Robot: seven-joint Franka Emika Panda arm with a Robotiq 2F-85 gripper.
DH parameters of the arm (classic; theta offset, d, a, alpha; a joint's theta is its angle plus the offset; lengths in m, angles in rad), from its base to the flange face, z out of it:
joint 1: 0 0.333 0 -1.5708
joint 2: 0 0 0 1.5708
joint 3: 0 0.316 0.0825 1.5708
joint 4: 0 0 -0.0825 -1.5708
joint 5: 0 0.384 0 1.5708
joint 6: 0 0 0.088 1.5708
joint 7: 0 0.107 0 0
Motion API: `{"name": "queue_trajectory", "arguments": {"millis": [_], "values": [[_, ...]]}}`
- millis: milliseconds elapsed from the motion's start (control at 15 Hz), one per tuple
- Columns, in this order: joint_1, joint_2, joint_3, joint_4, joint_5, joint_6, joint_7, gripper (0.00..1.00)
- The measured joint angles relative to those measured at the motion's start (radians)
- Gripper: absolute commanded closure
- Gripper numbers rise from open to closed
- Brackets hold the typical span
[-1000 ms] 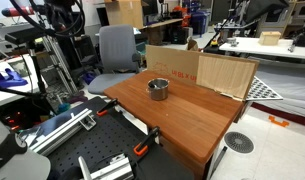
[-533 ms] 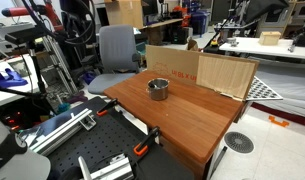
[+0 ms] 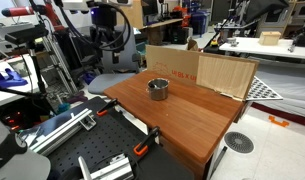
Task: Put the marker in the pot on the table
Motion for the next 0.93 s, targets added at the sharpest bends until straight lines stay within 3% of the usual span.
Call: {"name": "queue_trajectory", "arguments": {"millis": [400, 933], "values": [[-0.027, 0.235, -0.009, 0.121, -0.152, 0.078, 0.0, 0.0], [-0.064, 0.442, -0.058, 0.27, -0.19, 0.158, -0.013, 0.0]]}}
